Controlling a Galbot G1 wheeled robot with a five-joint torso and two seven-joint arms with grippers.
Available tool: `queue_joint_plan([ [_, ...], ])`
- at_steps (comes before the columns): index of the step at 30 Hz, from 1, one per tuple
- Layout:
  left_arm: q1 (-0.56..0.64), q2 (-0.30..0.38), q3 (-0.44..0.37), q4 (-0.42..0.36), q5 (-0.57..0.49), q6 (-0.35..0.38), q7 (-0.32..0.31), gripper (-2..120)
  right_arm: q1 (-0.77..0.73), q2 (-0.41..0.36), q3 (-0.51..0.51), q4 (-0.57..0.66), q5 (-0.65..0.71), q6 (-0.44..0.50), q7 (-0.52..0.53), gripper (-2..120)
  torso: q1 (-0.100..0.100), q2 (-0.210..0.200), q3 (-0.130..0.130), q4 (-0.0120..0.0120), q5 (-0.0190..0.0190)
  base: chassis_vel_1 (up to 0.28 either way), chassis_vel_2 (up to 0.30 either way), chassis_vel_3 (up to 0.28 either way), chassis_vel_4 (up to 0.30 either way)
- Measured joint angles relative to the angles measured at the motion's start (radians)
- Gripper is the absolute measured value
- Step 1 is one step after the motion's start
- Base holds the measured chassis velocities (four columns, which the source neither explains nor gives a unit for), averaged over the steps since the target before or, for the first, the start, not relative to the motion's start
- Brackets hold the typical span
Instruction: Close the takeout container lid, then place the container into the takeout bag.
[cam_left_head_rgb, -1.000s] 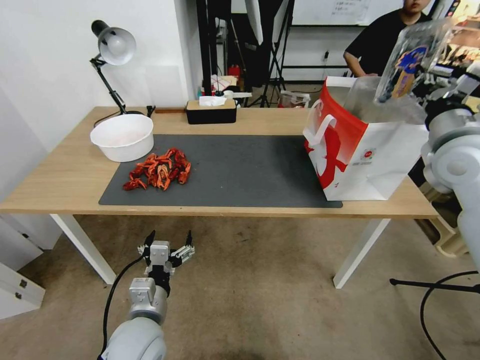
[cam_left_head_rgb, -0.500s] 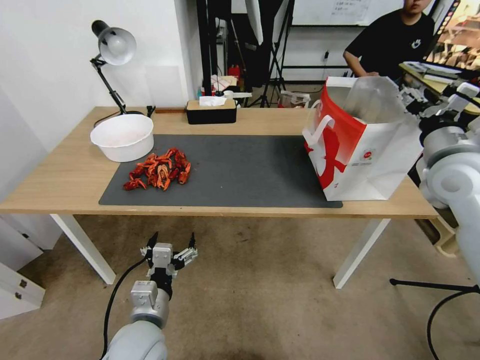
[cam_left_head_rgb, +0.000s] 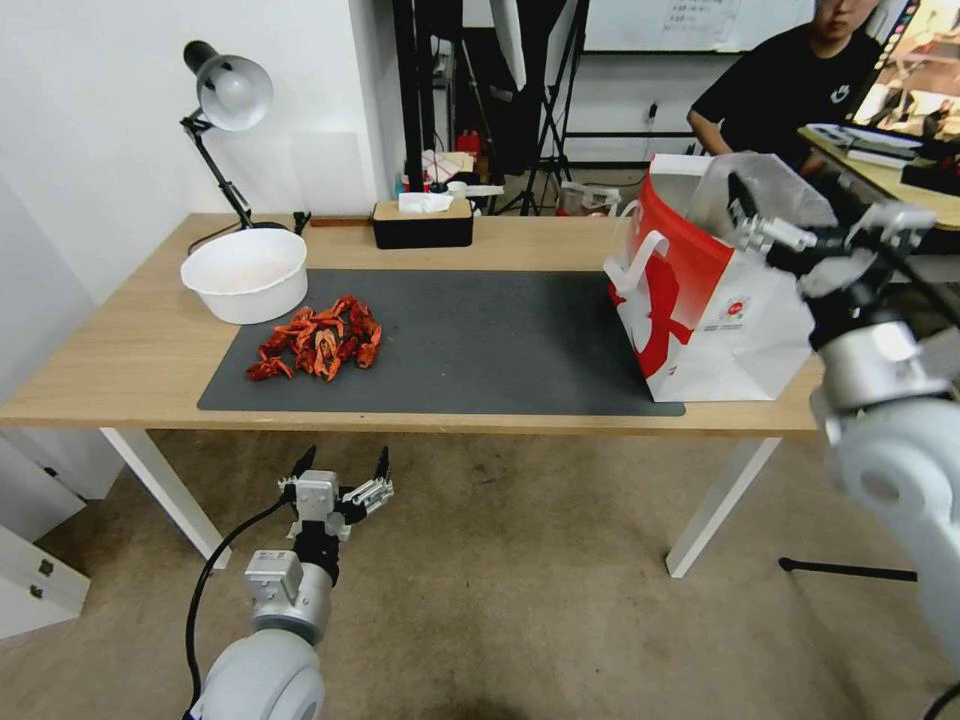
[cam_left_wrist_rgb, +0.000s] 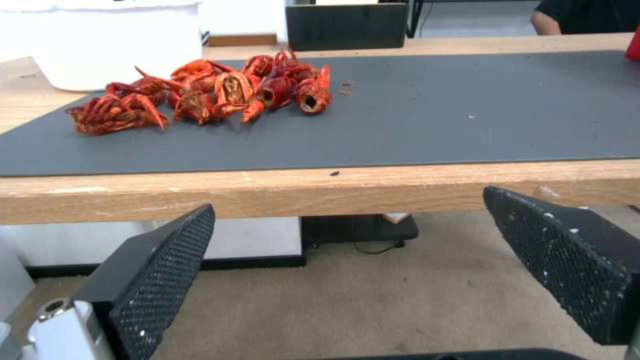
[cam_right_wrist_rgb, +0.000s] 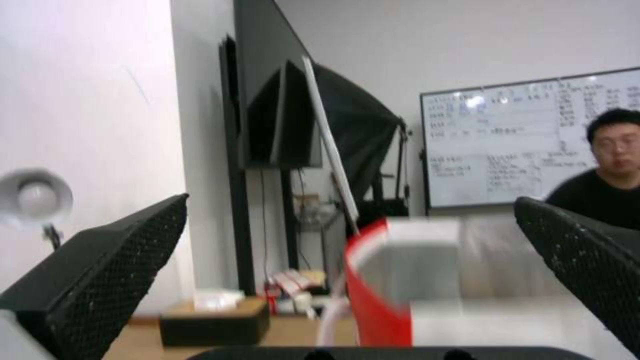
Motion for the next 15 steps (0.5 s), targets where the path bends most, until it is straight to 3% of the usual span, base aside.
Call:
queue_joint_plan([
  [7, 0.017, -0.014, -0.003, -0.004, 0.021, -0.013, 0.003, 100, -0.233, 0.113, 0.048, 0.054, -0.15, 0.058, -0.048, 113, 0.0, 0.0, 0.0, -0.0002, 0.0002, 0.0, 0.0, 0.0, 0.0],
  [8, 0.021, -0.014, -0.004, -0.003, 0.025, -0.022, 0.004, 100, -0.348, 0.176, 0.056, 0.064, -0.224, 0.1, -0.061, 110, 0.0, 0.0, 0.0, -0.0003, 0.0001, 0.0, 0.0, 0.0, 0.0],
  [15, 0.02, -0.009, -0.001, 0.001, 0.026, -0.033, 0.005, 100, -0.541, 0.317, 0.017, -0.013, -0.383, 0.249, -0.105, 100, 0.0, 0.0, 0.0, -0.0002, 0.0, 0.0, 0.0, 0.0, 0.0],
])
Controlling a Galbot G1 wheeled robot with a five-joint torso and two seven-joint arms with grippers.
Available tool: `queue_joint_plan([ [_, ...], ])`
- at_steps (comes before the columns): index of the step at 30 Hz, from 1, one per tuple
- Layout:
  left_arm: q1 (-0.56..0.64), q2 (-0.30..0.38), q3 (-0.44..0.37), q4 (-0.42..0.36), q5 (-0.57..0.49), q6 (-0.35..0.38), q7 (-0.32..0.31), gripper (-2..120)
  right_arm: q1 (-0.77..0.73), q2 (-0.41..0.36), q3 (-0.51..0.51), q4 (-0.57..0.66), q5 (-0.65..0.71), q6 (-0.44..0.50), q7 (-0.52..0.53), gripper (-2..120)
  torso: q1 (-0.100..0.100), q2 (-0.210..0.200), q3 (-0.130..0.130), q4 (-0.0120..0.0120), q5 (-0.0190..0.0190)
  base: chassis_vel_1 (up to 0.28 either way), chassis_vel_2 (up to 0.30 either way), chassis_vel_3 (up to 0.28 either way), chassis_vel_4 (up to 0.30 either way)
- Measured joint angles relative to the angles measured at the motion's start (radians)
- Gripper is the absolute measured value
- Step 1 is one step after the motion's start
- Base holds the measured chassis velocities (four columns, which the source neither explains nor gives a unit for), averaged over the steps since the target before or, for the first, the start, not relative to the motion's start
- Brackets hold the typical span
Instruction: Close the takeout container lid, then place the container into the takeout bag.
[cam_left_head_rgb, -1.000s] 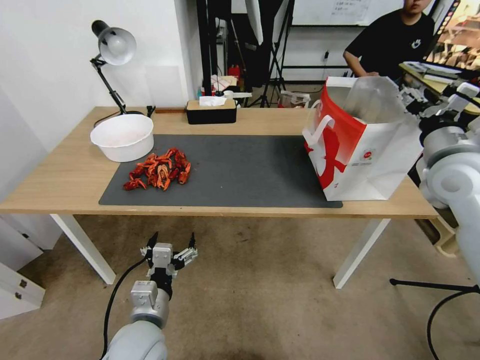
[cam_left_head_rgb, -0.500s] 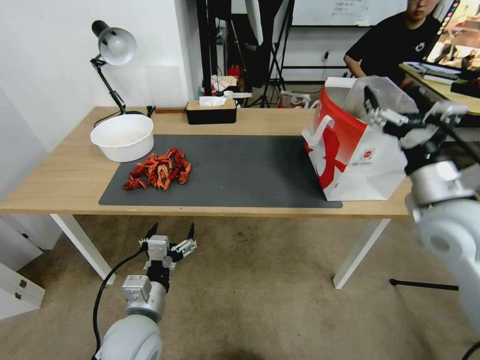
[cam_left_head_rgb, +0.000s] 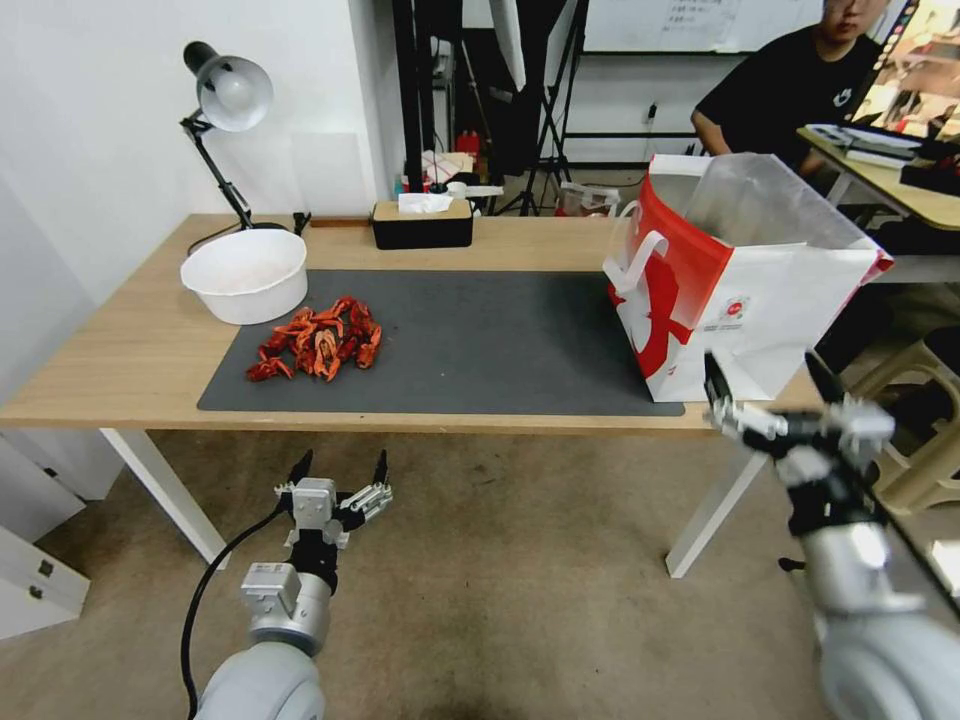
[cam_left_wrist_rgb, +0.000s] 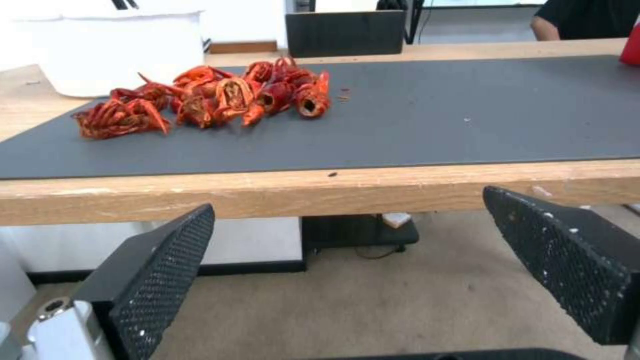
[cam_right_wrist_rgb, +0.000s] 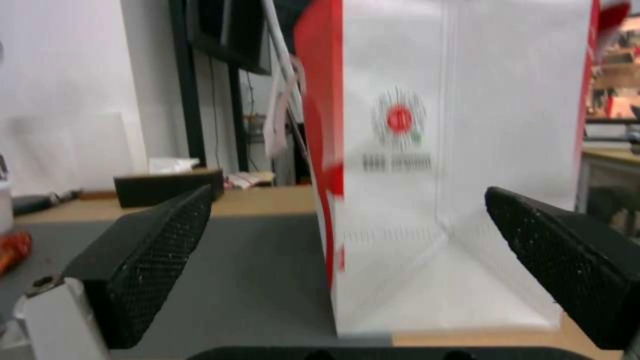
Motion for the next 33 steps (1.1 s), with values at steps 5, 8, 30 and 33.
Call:
queue_joint_plan([
  [5, -0.001, 0.0, 0.002, 0.004, 0.0, -0.001, 0.004, 100, -0.018, 0.076, -0.057, -0.102, -0.083, 0.073, -0.006, 100, 0.0, 0.0, 0.0, 0.0002, 0.0003, 0.0, 0.0, 0.0, 0.0],
  [8, -0.001, 0.0, 0.002, 0.007, 0.0, -0.001, 0.004, 100, -0.016, 0.098, -0.079, -0.136, -0.108, 0.095, -0.006, 100, 0.0, 0.0, 0.0, 0.0002, 0.0002, 0.0, 0.0, 0.0, 0.0],
  [30, 0.0, -0.009, 0.006, 0.011, 0.002, -0.001, 0.008, 100, 0.014, 0.102, -0.096, -0.165, -0.116, 0.104, 0.0, 100, 0.0, 0.0, 0.0, 0.0001, 0.0002, 0.0, 0.0, 0.0, 0.0],
  [33, 0.0, -0.009, 0.006, 0.011, 0.002, 0.0, 0.008, 100, 0.014, 0.102, -0.096, -0.164, -0.115, 0.103, 0.0, 100, 0.0, 0.0, 0.0, 0.0001, 0.0002, 0.0, 0.0, 0.0, 0.0],
])
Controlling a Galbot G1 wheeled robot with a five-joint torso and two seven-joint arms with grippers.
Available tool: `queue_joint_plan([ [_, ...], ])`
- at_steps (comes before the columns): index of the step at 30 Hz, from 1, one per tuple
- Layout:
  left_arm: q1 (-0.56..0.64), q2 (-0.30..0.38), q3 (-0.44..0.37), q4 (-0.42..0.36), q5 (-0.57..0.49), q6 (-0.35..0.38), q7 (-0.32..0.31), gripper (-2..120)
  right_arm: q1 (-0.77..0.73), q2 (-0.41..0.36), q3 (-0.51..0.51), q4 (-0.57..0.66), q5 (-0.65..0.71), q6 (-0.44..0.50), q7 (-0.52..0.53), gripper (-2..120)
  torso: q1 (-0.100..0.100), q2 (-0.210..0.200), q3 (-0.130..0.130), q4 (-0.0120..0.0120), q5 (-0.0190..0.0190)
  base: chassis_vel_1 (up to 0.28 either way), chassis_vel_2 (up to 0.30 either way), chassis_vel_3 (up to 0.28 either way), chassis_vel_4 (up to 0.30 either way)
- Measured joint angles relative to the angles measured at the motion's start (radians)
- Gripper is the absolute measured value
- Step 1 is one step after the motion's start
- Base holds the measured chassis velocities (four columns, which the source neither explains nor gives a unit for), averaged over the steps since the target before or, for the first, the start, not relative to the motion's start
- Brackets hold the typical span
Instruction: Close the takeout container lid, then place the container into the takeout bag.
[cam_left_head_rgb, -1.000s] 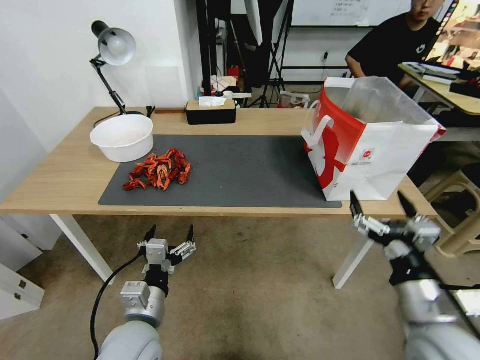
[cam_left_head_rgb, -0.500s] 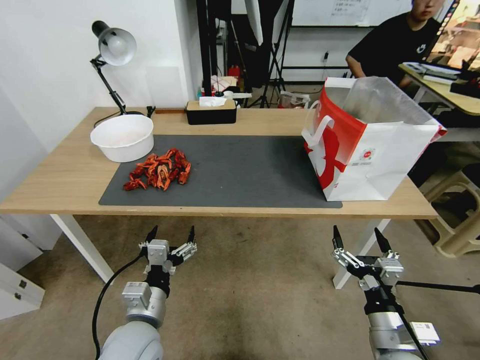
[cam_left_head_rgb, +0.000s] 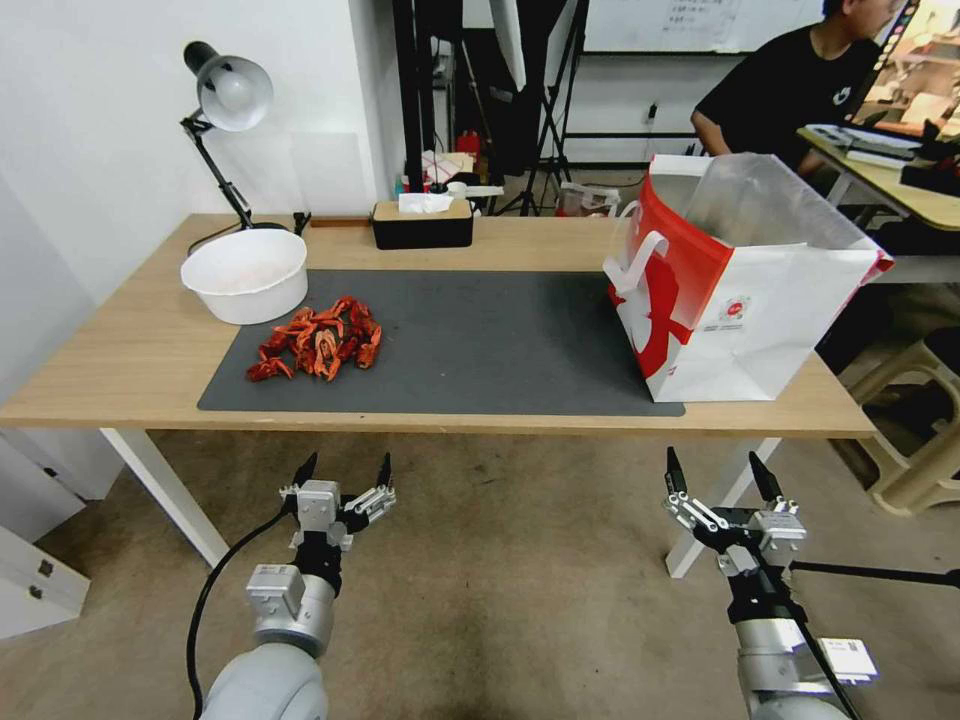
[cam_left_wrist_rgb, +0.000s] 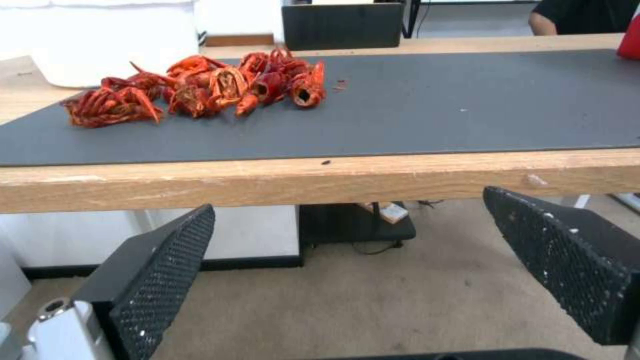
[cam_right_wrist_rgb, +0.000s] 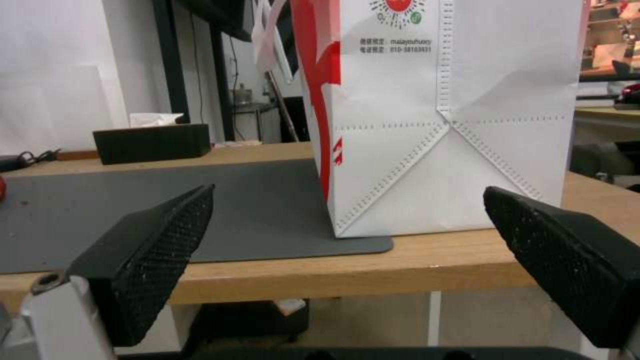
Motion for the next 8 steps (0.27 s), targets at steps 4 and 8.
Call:
queue_joint_plan([
  [4, 0.0, 0.0, 0.0, 0.0, 0.0, 0.0, 0.0, 100, 0.0, 0.0, 0.0, 0.001, 0.001, -0.001, 0.0, 100, 0.0, 0.0, 0.0, 0.0, 0.0, 0.0, 0.0, 0.0, 0.0],
  [8, 0.0, 0.0, 0.0, 0.0, 0.0, 0.001, 0.0, 100, 0.0, -0.001, 0.001, 0.001, 0.001, -0.001, 0.001, 100, 0.0, 0.0, 0.0, 0.0, 0.0, 0.0, 0.0, 0.0, 0.0],
])
